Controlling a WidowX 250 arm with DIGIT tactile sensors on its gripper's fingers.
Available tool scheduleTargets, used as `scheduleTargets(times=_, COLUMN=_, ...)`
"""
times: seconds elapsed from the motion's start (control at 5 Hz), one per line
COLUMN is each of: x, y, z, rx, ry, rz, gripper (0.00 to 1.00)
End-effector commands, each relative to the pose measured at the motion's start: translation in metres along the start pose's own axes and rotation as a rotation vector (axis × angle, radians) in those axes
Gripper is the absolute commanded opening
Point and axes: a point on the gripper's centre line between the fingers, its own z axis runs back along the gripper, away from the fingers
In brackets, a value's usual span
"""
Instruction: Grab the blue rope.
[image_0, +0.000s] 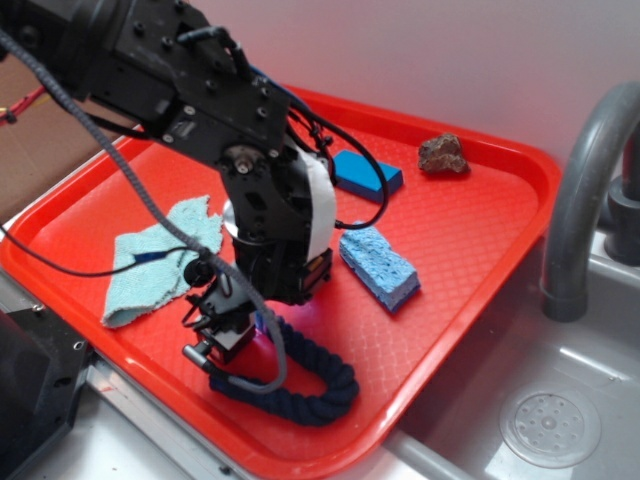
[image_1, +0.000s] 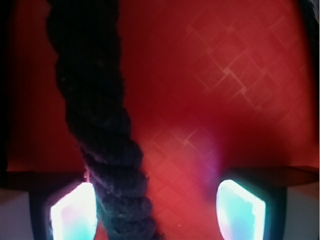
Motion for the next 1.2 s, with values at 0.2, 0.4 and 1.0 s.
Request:
scheduleTargets(times=0.2, x=-0.016, y=-0.008, z=0.006, rx=0.025, ry=-0.066, rz=0.185, gripper=0.0)
scheduleTargets(times=0.4, x=-0.017, y=-0.01, z=0.038, rx=0.013, ry=-0.151, rz=0.44, gripper=0.0)
scheduleTargets(times=1.0, x=-0.058, y=0.003, z=0.157, rx=-0.045, ry=-0.228, rz=1.191, gripper=0.0)
